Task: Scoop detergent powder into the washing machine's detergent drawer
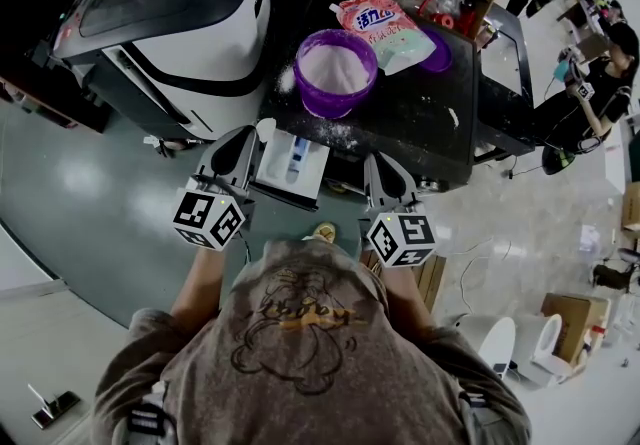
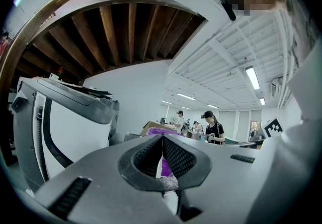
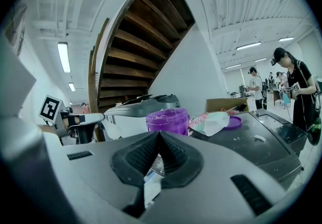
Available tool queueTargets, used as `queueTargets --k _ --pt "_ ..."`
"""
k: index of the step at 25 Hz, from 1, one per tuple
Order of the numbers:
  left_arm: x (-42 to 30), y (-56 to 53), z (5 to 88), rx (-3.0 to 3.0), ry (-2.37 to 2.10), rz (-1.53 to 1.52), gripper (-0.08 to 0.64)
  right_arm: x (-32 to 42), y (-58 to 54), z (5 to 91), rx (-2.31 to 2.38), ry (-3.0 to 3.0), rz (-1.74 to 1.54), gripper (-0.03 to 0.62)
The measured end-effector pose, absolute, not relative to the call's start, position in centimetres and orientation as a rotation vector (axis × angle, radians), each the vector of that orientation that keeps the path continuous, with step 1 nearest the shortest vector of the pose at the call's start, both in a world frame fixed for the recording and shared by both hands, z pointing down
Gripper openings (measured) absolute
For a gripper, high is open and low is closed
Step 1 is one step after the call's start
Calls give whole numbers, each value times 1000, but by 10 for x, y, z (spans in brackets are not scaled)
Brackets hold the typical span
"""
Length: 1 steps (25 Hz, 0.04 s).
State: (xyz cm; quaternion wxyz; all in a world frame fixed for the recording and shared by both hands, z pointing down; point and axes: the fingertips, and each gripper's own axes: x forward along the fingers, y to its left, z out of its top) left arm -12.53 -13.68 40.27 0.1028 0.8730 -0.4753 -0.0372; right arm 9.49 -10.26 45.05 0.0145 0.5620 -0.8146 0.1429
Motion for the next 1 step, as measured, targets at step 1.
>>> queueTargets --k 1 --pt "-126 -137 403 2577 -1403 -109 23 95 -103 451 1750 -2536 444 -2"
